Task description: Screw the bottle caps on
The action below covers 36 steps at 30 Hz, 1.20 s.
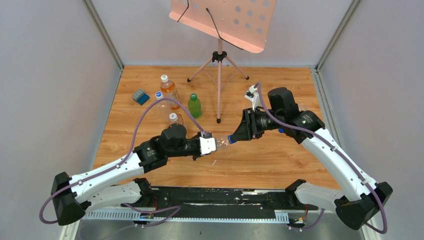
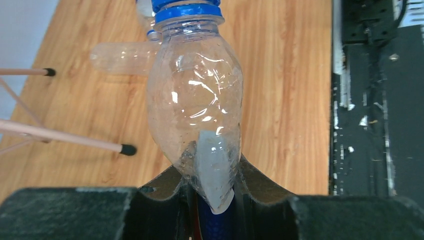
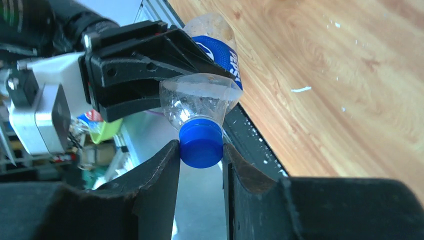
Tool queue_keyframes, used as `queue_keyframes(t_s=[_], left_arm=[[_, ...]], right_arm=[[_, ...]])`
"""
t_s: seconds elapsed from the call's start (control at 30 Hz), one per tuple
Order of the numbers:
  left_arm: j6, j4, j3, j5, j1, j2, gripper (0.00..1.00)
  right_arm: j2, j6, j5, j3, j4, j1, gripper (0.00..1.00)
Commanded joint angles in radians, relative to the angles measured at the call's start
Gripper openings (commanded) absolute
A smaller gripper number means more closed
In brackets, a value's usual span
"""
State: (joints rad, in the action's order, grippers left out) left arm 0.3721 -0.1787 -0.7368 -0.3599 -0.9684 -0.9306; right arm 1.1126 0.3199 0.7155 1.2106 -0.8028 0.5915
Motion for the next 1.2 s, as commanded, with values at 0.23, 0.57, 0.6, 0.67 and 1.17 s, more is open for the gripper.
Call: queue_keyframes(t_s=[0.23,0.57,0.6,0.67,1.17], left_arm=[[-0.078,0.129,-0.005,0.153,-0.040,0.028,0.00],[-0.110,-0.079,-0.099,-0.355,0.104,-0.058,0.00],[-0.103,-0.087,-0.114,-0.374,0.104,-0.064,0.00],[-0.080,-0.115,-0.136,-0.428,0.105,-0.083,0.00],[-0.051,-0.133,-0.189,-0.556,0.105,-0.153,0.00]], right_arm=[[-0.125,-0.283,0.037,0.031,0.021,-0.001,0.62],[-0.313,-0.965,0.189,-0.083,0.018,0.001,0.64],[-0.314,-1.009,0.202,-0.090,0.012,0.001,0.64],[-0.313,-1.091,0.228,-0.104,-0.001,0.003,0.64],[-0.284,-1.194,0.231,-0.129,0.020,0.047,0.59]])
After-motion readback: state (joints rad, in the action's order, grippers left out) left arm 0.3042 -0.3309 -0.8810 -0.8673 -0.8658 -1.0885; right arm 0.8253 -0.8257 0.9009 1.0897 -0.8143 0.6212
